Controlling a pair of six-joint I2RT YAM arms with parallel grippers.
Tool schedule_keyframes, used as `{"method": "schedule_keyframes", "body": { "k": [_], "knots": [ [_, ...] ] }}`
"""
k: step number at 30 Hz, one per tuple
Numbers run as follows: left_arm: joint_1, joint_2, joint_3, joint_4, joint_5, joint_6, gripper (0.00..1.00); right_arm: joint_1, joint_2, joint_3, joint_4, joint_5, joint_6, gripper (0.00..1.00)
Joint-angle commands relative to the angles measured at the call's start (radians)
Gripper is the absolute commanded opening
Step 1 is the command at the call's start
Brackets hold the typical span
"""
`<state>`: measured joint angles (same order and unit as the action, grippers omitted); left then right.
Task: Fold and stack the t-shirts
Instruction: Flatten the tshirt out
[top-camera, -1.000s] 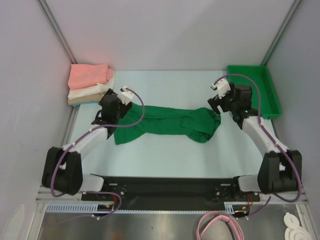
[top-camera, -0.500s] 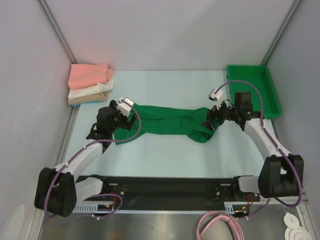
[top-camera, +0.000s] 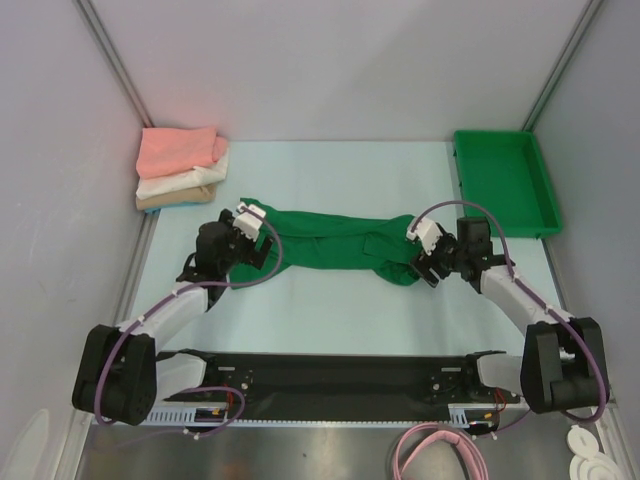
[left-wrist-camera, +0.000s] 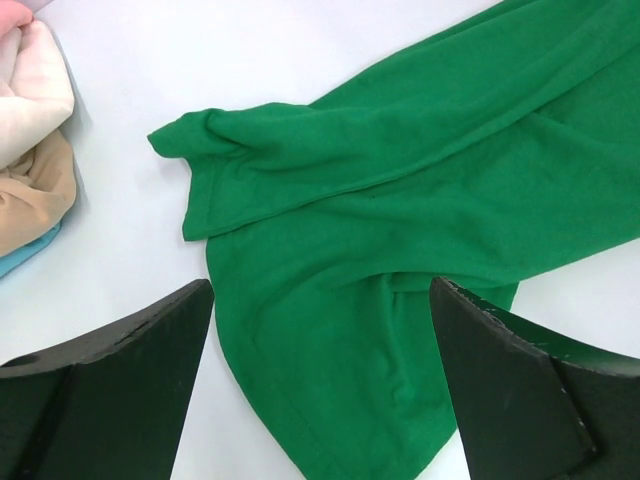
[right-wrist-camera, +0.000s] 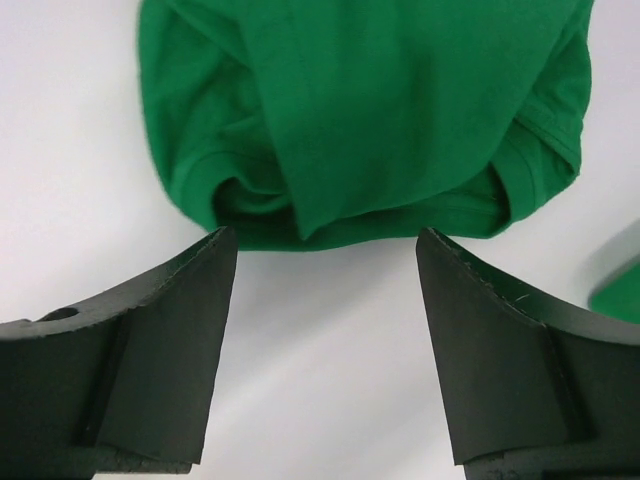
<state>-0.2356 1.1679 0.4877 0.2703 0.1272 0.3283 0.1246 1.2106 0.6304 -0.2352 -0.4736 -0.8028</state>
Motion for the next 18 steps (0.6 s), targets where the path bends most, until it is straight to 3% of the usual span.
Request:
{"method": "schedule_keyframes", "body": {
  "k": [1,8,18],
  "knots": [
    [0.007,-0.037,0.003,0.049,0.017,-0.021,0.95,0.004,0.052,0.043,0.097,0.062,-0.009,0.75],
    [0.019,-0.053,-0.012,0.061,0.022,-0.025,0.95,0.047,0.138,0.094,0.080,0.119,-0.012,0.66],
    [0.028,-0.047,-0.009,0.058,0.028,-0.032,0.95,0.067,0.179,0.103,0.074,0.155,-0.009,0.63]
  ]
}}
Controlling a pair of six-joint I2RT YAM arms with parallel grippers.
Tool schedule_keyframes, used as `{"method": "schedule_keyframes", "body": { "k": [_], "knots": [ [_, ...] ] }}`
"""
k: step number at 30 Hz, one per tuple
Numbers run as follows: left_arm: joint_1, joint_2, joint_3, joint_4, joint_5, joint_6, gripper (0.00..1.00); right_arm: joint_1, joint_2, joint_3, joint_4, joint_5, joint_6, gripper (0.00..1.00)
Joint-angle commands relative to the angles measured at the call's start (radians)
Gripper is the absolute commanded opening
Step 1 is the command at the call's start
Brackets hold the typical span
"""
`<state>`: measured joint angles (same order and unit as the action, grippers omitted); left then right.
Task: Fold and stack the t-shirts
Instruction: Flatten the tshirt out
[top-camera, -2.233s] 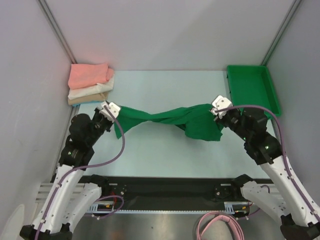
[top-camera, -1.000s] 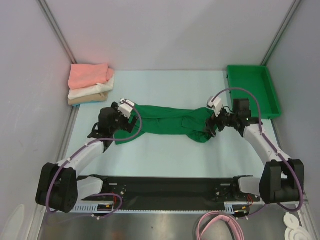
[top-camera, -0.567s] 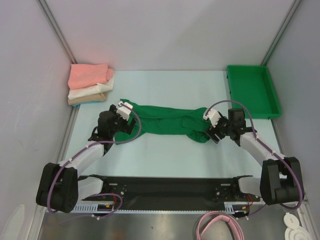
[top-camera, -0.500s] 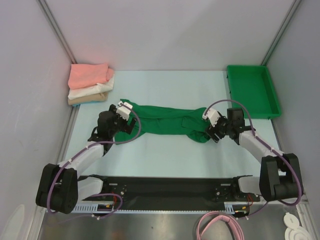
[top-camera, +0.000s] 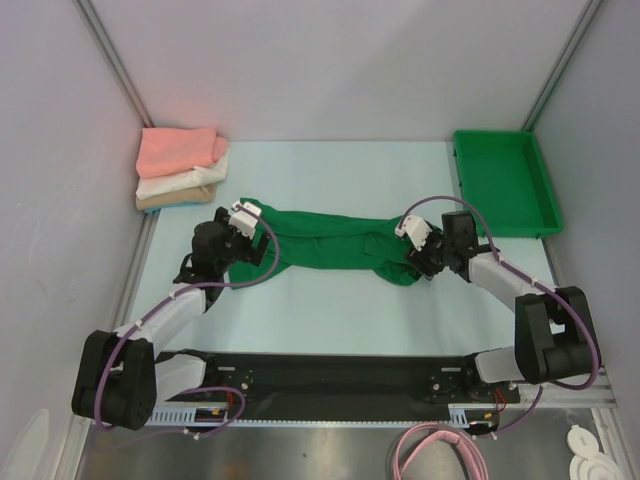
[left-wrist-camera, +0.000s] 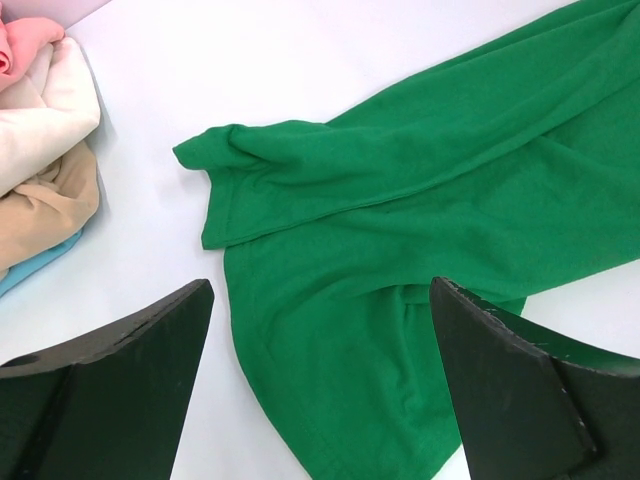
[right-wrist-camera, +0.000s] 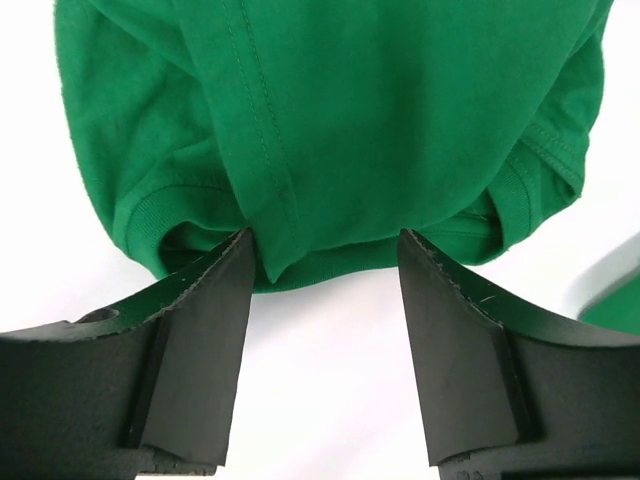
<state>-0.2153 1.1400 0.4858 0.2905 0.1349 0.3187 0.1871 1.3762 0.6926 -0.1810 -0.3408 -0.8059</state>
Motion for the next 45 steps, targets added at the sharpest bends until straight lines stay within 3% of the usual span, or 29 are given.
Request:
{"method": "schedule_keyframes", "body": {
  "k": [1,15,20,21,23,28,34,35,37,41,45],
  "knots": [
    [0.010,-0.022,-0.007,0.036,0.022,-0.021,0.95,0.005,0.015,0.041,0.018,0.025,-0.006,0.63],
    [0.016,-0.022,-0.007,0.035,0.022,-0.021,0.95,0.011,0.049,0.050,0.028,0.063,-0.006,0.53],
    [0.017,-0.023,-0.007,0.035,0.020,-0.020,0.95,0.011,0.049,0.061,0.018,0.051,-0.013,0.28],
    [0.017,-0.022,-0.007,0.036,0.019,-0.018,0.95,0.011,0.043,0.061,0.020,0.046,-0.010,0.12],
    [0.017,-0.016,-0.004,0.036,0.005,-0.013,0.95,0.011,0.017,0.062,0.021,0.045,-0.012,0.01],
    [0.025,0.018,0.043,0.023,-0.122,-0.006,0.94,0.002,-0.104,0.116,-0.040,0.039,0.040,0.00],
    [0.063,0.150,0.183,-0.161,-0.095,-0.044,0.85,0.044,-0.193,0.283,-0.212,0.054,0.209,0.00],
    [0.063,0.199,0.222,-0.201,-0.095,-0.040,0.78,0.055,-0.201,0.282,-0.209,0.051,0.221,0.00],
    [0.065,0.254,0.276,-0.238,-0.106,-0.024,0.74,0.071,-0.227,0.242,-0.189,0.062,0.229,0.00],
    [0.079,0.352,0.361,-0.310,-0.132,-0.038,0.77,0.117,-0.261,0.160,-0.098,0.124,0.217,0.00],
    [0.145,0.441,0.462,-0.369,-0.087,-0.069,0.73,0.149,-0.259,0.168,-0.091,0.160,0.223,0.00]
  ]
}}
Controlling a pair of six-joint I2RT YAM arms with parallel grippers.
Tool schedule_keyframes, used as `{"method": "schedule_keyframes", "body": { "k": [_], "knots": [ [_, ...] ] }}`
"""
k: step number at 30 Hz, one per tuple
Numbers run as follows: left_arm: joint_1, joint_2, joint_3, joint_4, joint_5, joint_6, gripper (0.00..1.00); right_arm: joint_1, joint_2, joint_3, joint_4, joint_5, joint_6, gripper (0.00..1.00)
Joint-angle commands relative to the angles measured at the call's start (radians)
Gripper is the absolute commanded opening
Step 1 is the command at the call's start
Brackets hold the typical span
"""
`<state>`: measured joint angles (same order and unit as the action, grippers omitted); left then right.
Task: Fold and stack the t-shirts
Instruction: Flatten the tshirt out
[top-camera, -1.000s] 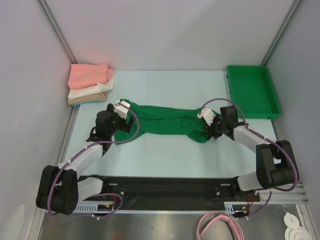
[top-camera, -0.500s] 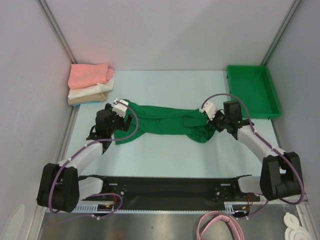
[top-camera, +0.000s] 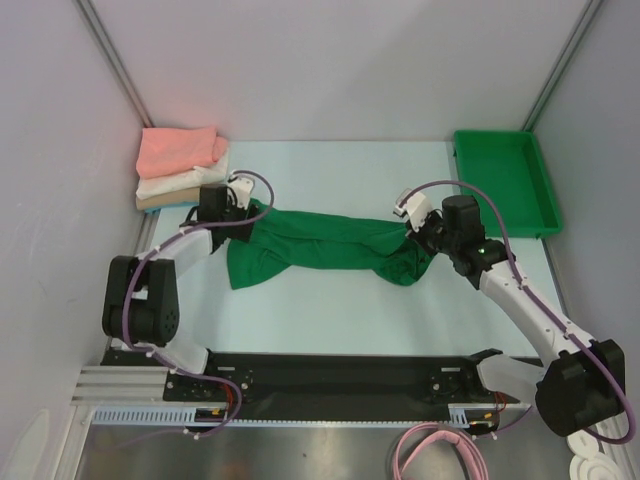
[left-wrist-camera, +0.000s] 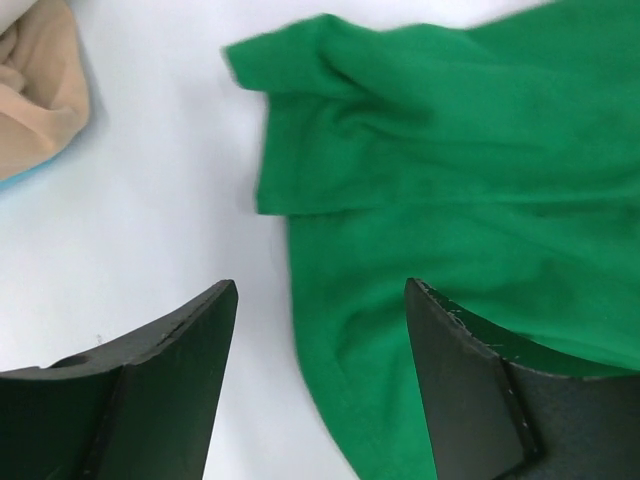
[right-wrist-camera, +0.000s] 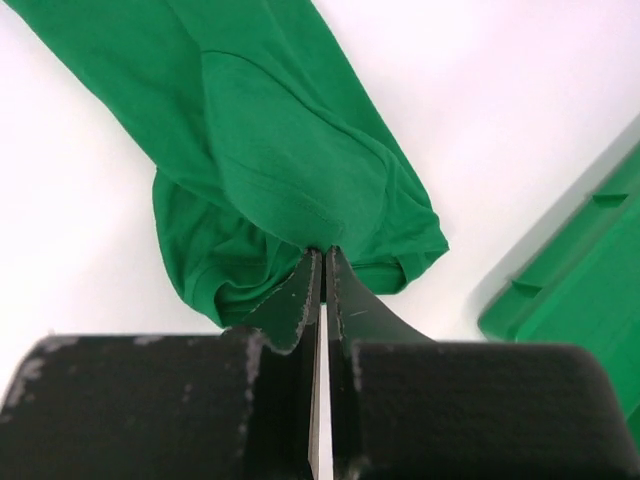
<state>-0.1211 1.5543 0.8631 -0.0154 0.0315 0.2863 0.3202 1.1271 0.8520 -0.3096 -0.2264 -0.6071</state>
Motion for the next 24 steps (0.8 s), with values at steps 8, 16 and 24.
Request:
{"method": "schedule_keyframes", "body": {
  "k": [8,16,24],
  "knots": [
    [0.118,0.245,0.289,-0.197,0.191,-0.079,0.64,0.043,0.011,-0.002,0.053,0.071,0.013,0.00],
    [0.181,0.354,0.386,-0.255,0.318,-0.111,0.54,0.046,0.013,-0.010,0.058,0.084,0.010,0.00],
    [0.189,0.365,0.382,-0.242,0.338,-0.110,0.53,0.049,0.030,-0.008,0.066,0.087,0.006,0.00]
  ]
}}
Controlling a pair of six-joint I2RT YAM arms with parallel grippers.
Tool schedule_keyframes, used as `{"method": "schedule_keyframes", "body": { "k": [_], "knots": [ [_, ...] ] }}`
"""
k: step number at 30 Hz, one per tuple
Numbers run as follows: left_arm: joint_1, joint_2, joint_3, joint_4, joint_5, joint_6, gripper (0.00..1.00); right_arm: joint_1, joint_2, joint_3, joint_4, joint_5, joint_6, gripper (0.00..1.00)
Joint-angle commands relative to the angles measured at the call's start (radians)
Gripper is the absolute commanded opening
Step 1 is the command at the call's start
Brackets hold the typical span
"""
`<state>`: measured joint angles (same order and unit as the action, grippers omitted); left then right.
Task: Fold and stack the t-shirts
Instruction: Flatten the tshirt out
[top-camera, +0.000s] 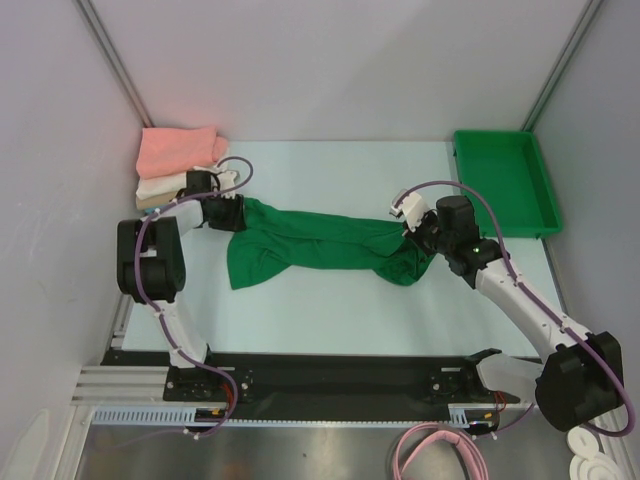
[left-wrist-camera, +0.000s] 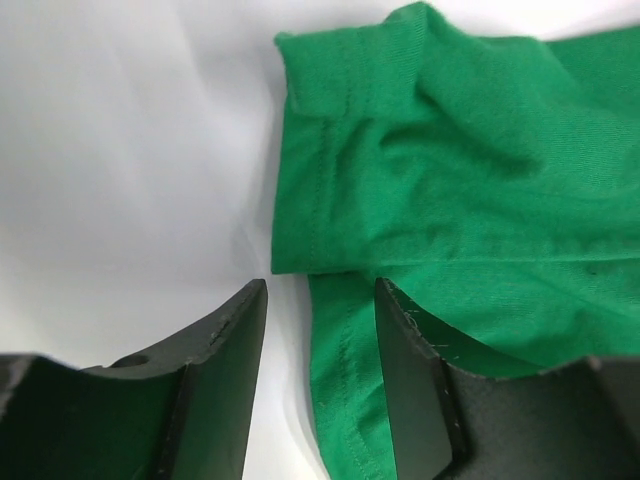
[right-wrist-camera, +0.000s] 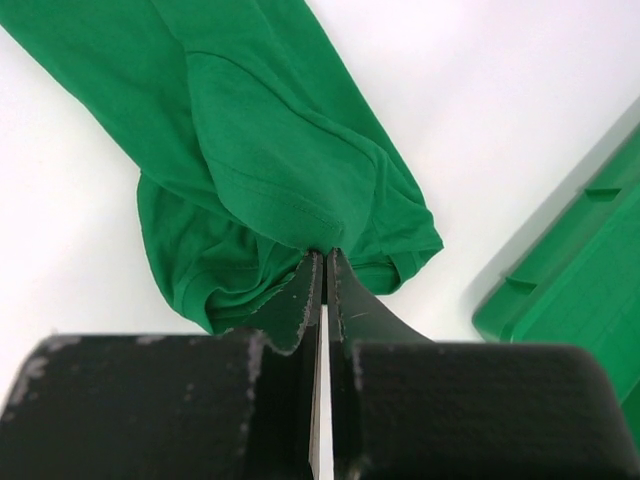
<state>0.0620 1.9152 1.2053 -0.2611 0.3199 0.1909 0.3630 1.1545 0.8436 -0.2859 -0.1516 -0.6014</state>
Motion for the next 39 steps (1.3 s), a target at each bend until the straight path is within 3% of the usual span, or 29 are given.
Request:
{"method": "schedule_keyframes", "body": {
  "k": [1,17,22,26,30,34,39],
  "knots": [
    [0.007,0.013,0.048,0.002,0.067,-0.016,0.52,0.007,0.002,-0.001,0.040,0.014,0.000,0.00],
    [0.022,0.022,0.056,0.037,0.077,-0.039,0.43,0.008,0.014,-0.008,0.040,0.018,0.000,0.00],
    [0.024,0.010,0.048,0.049,0.067,-0.053,0.45,0.008,0.020,-0.006,0.039,0.020,0.000,0.00],
    [0.028,0.008,0.043,0.059,0.070,-0.057,0.28,0.008,0.022,-0.008,0.039,0.023,0.000,0.00],
    [0.029,0.008,0.037,0.059,0.070,-0.056,0.22,0.008,0.024,-0.008,0.039,0.026,0.000,0.00],
    [0.030,-0.011,0.011,0.086,0.059,-0.059,0.00,0.010,0.024,-0.014,0.047,0.037,-0.006,0.00],
    [0.024,-0.160,-0.079,0.154,-0.001,-0.004,0.00,-0.004,-0.005,0.006,0.050,0.069,0.021,0.00]
  ]
}}
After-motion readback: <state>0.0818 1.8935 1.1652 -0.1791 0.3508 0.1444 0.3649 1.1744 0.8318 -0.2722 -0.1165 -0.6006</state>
